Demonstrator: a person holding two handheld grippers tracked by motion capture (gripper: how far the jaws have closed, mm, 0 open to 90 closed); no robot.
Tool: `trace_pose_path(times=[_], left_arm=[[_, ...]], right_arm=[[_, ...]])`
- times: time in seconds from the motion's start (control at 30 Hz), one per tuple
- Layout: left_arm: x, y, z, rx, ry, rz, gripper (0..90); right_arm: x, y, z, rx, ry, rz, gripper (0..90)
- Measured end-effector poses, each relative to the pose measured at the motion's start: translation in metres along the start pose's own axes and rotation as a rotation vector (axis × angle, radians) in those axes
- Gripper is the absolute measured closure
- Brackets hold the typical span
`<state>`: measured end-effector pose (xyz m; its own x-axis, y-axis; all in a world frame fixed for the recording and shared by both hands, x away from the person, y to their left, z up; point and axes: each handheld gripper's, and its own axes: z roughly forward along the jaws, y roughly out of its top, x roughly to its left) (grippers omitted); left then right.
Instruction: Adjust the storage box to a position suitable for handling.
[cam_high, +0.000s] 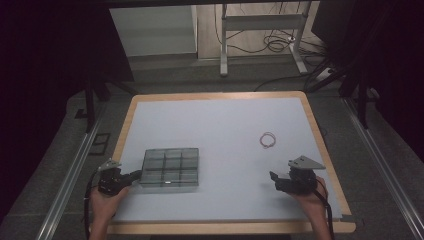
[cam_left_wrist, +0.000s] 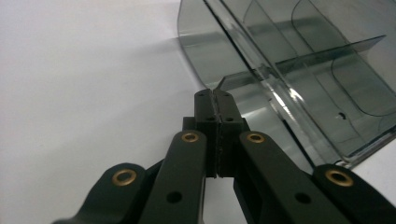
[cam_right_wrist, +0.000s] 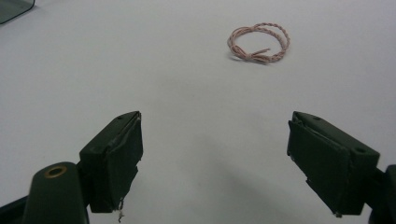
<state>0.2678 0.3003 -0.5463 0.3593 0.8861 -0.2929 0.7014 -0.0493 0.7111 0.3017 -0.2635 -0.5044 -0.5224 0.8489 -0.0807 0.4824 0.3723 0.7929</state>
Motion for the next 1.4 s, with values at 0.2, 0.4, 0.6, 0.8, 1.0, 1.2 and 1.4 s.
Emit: trace_pose_path(times=[0.2,0.4,0.6,0.8,1.0,1.2,1.4], left_arm=[[-0.002,0.001,0.005,0.005,-0.007,0.003,90.0],[-0.002,0.002,0.005,-0.005,-0.008,-0.005,90.0],[-0.003,0.002,0.008,-0.001,0.003,-0.004,90.0],[-0.004,0.003,0.010,-0.008,0.004,-0.009,90.0],[-0.007,0.004,0.013,-0.006,-0.003,-0.002,90.0],[-0.012,0.006,0.016,-0.005,-0.010,0.010,90.0],[-0.018,0.008,0.021,0.001,-0.026,0.021,90.0]], right_arm=[[0.000,0.001,-0.002,-0.004,-0.003,-0.007,17.9],[0.000,0.001,-0.002,-0.005,-0.003,-0.004,17.9],[0.000,0.001,-0.002,-0.002,0.000,-0.005,17.9],[0.001,0.002,-0.002,-0.005,0.003,-0.004,17.9],[0.002,0.002,-0.001,0.000,0.006,-0.008,17.9],[0.004,0.003,0.001,0.011,0.015,-0.012,17.9],[0.006,0.003,0.002,0.009,0.019,-0.015,17.9]])
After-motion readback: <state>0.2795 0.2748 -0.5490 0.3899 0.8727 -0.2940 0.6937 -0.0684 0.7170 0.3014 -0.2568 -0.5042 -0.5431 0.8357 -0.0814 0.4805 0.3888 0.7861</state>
